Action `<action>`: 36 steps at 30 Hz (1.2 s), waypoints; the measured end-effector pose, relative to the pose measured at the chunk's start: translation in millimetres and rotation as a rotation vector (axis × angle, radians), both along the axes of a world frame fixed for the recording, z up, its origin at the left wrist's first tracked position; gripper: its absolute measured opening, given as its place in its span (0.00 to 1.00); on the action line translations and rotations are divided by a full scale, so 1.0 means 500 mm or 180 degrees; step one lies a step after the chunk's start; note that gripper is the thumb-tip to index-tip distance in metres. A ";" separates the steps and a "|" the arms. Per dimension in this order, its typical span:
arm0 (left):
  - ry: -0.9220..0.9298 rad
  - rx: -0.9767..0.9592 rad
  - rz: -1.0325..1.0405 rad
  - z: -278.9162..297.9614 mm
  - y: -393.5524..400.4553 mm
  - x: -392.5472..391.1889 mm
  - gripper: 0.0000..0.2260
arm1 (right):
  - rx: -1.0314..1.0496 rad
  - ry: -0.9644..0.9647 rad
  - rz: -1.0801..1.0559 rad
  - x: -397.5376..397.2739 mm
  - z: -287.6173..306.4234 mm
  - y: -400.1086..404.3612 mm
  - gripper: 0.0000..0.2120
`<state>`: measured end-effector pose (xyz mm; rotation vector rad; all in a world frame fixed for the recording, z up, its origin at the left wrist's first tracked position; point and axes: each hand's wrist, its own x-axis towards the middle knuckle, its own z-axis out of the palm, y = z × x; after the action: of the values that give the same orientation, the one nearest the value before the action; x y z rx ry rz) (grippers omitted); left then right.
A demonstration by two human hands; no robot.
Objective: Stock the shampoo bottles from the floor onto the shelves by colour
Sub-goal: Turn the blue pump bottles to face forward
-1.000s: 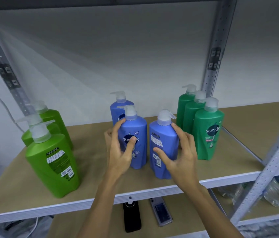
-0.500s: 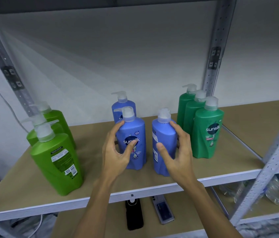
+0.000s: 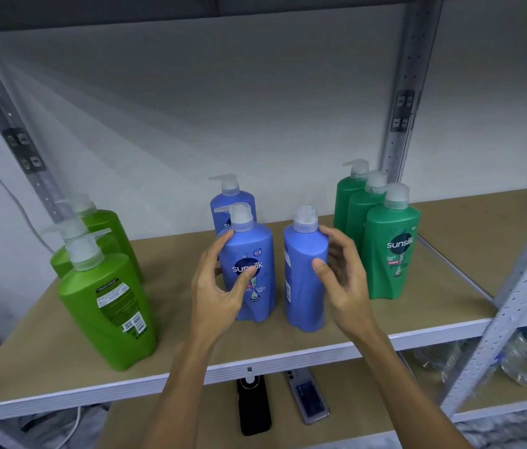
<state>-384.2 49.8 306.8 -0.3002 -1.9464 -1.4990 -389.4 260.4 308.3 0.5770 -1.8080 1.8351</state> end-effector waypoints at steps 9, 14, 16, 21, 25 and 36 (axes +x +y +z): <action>-0.0084 0.0054 -0.0055 -0.001 -0.005 0.000 0.28 | -0.0083 -0.0130 0.0118 -0.004 0.009 -0.005 0.23; -0.0081 0.0053 -0.0047 0.000 -0.002 0.003 0.28 | 0.0112 -0.0055 -0.0206 -0.009 -0.003 -0.007 0.26; -0.0087 0.0026 -0.0073 0.001 -0.001 0.005 0.28 | 0.0020 -0.0145 0.0035 -0.014 0.001 -0.001 0.28; -0.0117 -0.0106 -0.0198 -0.002 -0.006 0.008 0.31 | 0.0017 -0.0186 0.0111 -0.015 0.003 -0.004 0.26; -0.0191 0.0029 -0.0319 -0.003 -0.006 0.009 0.34 | 0.0241 0.0015 -0.0528 -0.015 -0.004 -0.007 0.27; -0.0244 0.0163 -0.0454 0.004 -0.012 0.001 0.33 | 0.0075 -0.0046 -0.0190 -0.015 -0.008 -0.010 0.26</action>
<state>-383.7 44.1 308.6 -0.3707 -1.9782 -1.6712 -396.7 255.4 304.2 0.5142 -1.8388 1.7852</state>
